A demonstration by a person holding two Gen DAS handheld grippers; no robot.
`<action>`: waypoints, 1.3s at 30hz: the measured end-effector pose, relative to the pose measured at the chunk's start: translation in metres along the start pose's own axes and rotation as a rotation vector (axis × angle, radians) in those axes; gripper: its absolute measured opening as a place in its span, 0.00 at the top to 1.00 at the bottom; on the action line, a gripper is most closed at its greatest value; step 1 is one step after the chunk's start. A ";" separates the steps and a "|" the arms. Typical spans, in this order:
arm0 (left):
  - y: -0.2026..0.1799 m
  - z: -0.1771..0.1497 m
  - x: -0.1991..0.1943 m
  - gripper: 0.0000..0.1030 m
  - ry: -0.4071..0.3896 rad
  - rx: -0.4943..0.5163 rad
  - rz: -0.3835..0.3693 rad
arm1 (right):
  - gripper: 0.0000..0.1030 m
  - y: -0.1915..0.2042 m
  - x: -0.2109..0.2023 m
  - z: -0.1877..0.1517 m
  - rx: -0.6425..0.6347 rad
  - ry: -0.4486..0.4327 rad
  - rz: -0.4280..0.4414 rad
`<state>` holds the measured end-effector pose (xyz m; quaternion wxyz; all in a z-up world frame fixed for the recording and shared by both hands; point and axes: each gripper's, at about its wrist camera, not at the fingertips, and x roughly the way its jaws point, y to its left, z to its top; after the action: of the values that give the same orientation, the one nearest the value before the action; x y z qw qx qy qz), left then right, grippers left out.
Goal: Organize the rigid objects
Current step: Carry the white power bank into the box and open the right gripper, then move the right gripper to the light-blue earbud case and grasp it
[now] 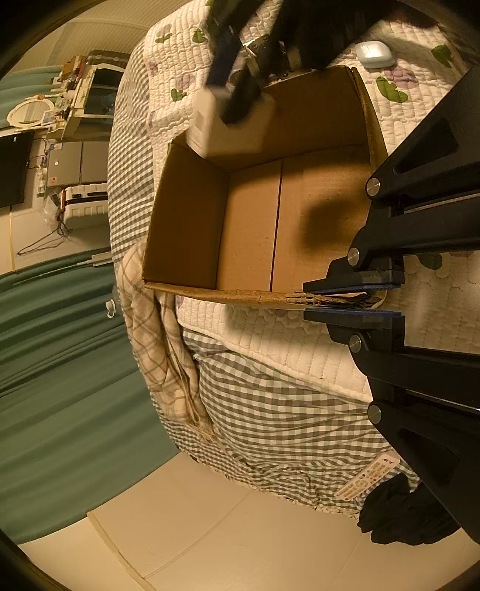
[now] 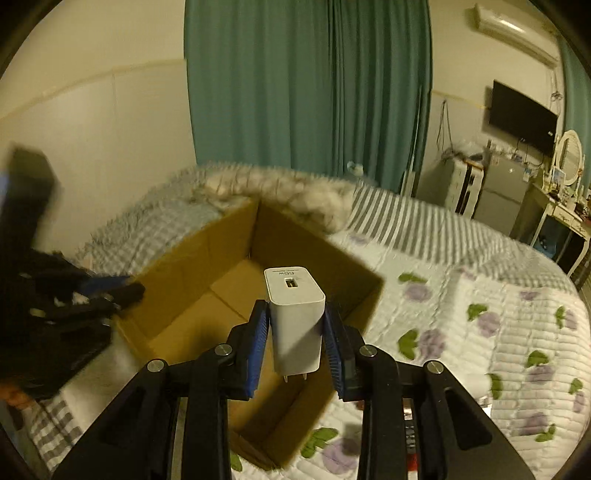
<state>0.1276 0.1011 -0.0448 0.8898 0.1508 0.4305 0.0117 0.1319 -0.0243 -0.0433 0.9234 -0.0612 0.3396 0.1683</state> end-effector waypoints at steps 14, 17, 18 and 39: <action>0.001 0.001 0.001 0.93 0.000 0.000 -0.004 | 0.49 -0.003 0.032 -0.011 0.017 0.079 0.016; -0.001 0.001 0.002 0.93 0.003 0.010 0.008 | 0.19 -0.010 0.000 -0.002 0.007 -0.010 -0.024; -0.001 0.002 0.002 0.93 0.002 0.008 0.006 | 0.19 -0.014 -0.011 0.001 -0.001 -0.028 -0.035; 0.000 0.000 0.000 0.93 0.001 0.000 0.010 | 0.18 -0.079 -0.083 -0.124 0.067 0.114 -0.245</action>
<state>0.1274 0.1006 -0.0445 0.8895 0.1529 0.4304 0.0164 0.0254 -0.1484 -0.0845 0.9177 -0.0808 0.3870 0.0389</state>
